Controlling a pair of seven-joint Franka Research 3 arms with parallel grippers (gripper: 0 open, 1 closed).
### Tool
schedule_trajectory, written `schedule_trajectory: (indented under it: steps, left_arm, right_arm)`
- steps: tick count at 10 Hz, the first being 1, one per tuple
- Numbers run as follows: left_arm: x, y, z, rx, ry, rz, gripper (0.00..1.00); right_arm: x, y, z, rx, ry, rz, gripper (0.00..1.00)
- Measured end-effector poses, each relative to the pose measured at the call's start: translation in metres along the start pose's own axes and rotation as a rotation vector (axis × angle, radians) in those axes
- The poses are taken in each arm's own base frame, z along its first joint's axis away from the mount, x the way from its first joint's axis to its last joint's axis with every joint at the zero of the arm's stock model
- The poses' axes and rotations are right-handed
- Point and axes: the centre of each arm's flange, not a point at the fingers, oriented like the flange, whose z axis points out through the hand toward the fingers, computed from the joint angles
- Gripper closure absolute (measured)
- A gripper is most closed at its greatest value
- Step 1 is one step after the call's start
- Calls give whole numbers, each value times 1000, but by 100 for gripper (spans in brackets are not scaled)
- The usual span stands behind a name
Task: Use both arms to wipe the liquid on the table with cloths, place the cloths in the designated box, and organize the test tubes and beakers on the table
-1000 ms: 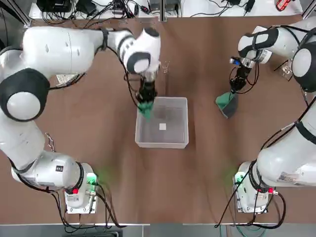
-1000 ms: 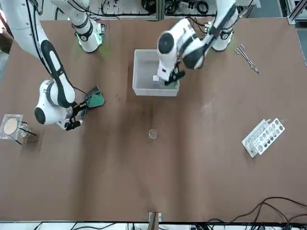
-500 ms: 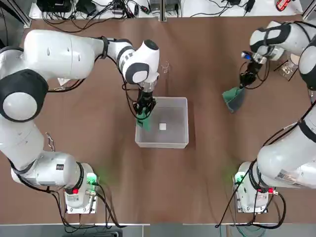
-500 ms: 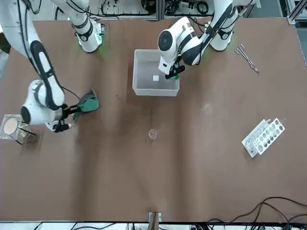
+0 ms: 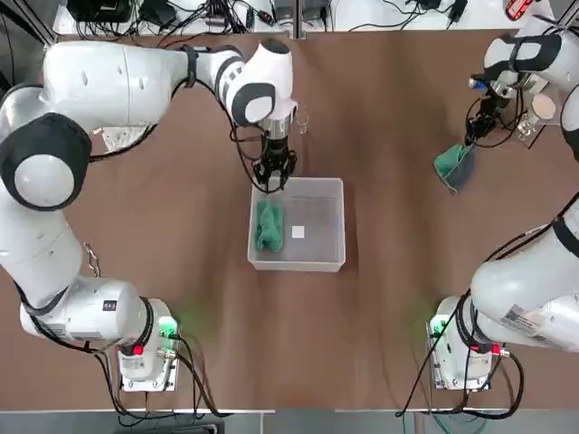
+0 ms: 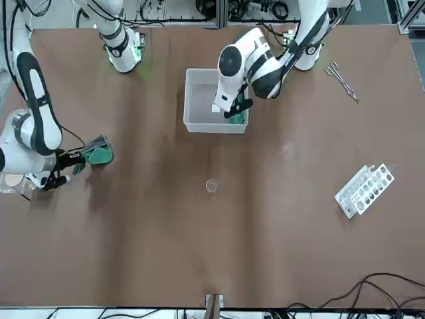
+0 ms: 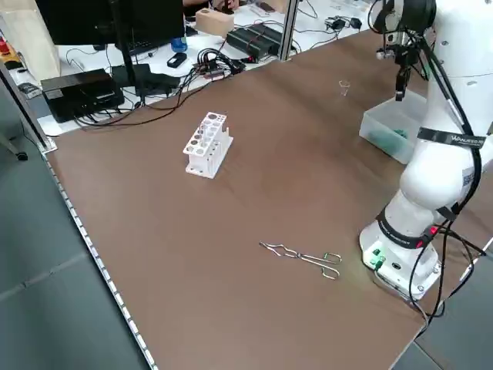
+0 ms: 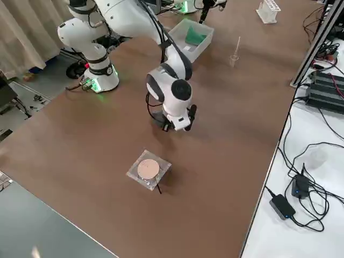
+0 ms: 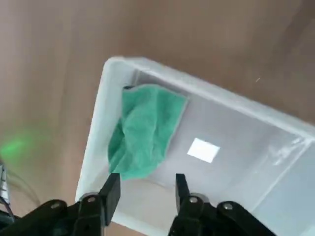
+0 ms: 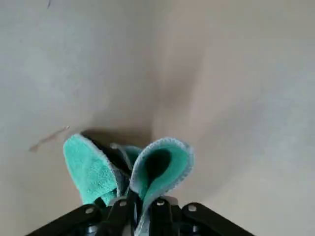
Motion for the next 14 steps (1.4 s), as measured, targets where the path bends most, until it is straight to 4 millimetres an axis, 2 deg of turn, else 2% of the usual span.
schedule_trajectory:
  steps: [1,3,5,7,9,11,13,14]
  left_arm:
    - [30,-1,-22,-44,17,-19,44]
    - [96,-17,-62,-116,59,-11,42]
    - [137,-33,-73,-151,91,26,32]
    - [154,-30,-70,-218,124,55,26]
    - [167,-17,-50,-278,118,70,26]
    - [182,-8,-39,-355,131,64,26]
    - [202,-10,-45,-415,151,42,27]
    - [208,-9,-47,-432,154,43,27]
  right_arm:
    - [1,-12,12,24,-47,-17,87]
    - [7,-52,37,93,-126,-49,87]
    - [13,-90,54,166,-164,-65,87]
    - [16,-106,61,191,-172,-70,87]
    - [22,-100,53,168,-135,-67,87]
    - [25,-65,35,49,-85,-69,87]
    - [30,-25,13,-14,-36,-72,88]
    - [37,-14,-2,-33,-7,-77,88]
